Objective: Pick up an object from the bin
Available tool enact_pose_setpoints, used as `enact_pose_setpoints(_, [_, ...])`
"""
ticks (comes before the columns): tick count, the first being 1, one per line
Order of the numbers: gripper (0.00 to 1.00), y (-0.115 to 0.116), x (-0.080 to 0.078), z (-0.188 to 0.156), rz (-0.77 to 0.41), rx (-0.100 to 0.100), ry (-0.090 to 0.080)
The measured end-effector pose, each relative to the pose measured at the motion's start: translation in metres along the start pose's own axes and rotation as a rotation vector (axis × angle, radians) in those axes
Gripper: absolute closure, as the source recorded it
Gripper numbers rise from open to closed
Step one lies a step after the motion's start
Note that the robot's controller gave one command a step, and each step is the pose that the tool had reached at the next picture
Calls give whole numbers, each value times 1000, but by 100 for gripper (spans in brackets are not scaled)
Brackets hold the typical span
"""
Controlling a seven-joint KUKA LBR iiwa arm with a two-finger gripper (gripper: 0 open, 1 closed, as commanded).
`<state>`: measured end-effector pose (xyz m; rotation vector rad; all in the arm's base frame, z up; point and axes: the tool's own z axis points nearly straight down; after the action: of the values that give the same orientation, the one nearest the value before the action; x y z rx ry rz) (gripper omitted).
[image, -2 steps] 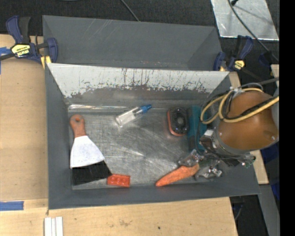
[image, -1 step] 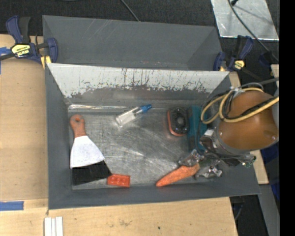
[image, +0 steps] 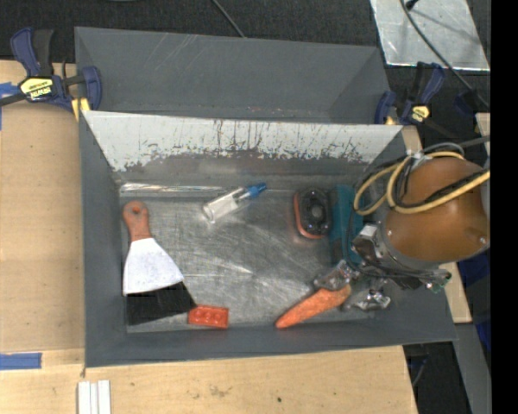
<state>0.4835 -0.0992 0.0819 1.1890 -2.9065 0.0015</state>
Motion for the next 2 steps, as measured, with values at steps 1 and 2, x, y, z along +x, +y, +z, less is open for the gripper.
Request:
enact_pose_setpoints(1, [100, 0, -1, -8, -1, 3, -5])
enact_pose_setpoints(2, [100, 0, -1, -16, -1, 2, -5])
